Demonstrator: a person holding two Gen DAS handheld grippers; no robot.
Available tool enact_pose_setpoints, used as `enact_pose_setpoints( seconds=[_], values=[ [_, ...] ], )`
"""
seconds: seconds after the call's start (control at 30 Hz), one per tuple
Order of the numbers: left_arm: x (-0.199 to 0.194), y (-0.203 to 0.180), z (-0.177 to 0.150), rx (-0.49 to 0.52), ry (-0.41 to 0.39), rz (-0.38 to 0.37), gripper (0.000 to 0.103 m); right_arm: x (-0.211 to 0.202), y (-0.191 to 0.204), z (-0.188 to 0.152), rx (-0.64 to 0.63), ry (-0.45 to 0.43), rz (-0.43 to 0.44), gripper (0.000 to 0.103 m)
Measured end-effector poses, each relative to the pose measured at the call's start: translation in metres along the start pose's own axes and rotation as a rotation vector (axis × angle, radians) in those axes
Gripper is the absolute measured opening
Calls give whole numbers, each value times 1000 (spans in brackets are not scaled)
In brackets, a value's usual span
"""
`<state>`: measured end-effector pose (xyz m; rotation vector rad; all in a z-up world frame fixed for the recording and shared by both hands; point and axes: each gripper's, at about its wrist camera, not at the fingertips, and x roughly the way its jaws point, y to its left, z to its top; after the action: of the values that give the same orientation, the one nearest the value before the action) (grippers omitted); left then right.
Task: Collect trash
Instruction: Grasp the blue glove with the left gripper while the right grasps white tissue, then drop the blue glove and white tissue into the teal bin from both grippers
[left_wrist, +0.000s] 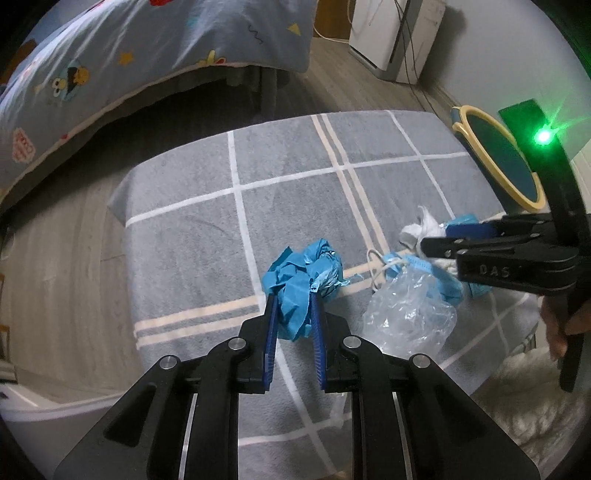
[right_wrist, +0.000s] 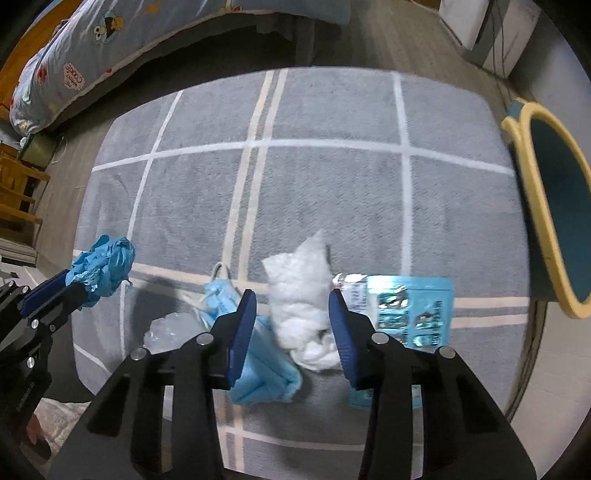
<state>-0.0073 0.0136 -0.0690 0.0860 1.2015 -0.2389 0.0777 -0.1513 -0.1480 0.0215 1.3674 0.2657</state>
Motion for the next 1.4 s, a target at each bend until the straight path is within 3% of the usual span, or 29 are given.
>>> enact_pose_setpoints(
  seconds=[0.17,0.33,0.8,1.4],
  values=[
    [-3,1,0,-1,-17,-5,18,7,3,-2,-32,20,-31,26],
    [-9,0,5,-3,-49,-3,18,-10,4,-1,0,-30,12,25],
    [-44,-24,24,24,-210,22,18,-120,-45,6,105,-275,177,25],
    [-46,-71,55,78,-266,-37,18,-205,-145,9,200,-498,123,25]
  ],
)
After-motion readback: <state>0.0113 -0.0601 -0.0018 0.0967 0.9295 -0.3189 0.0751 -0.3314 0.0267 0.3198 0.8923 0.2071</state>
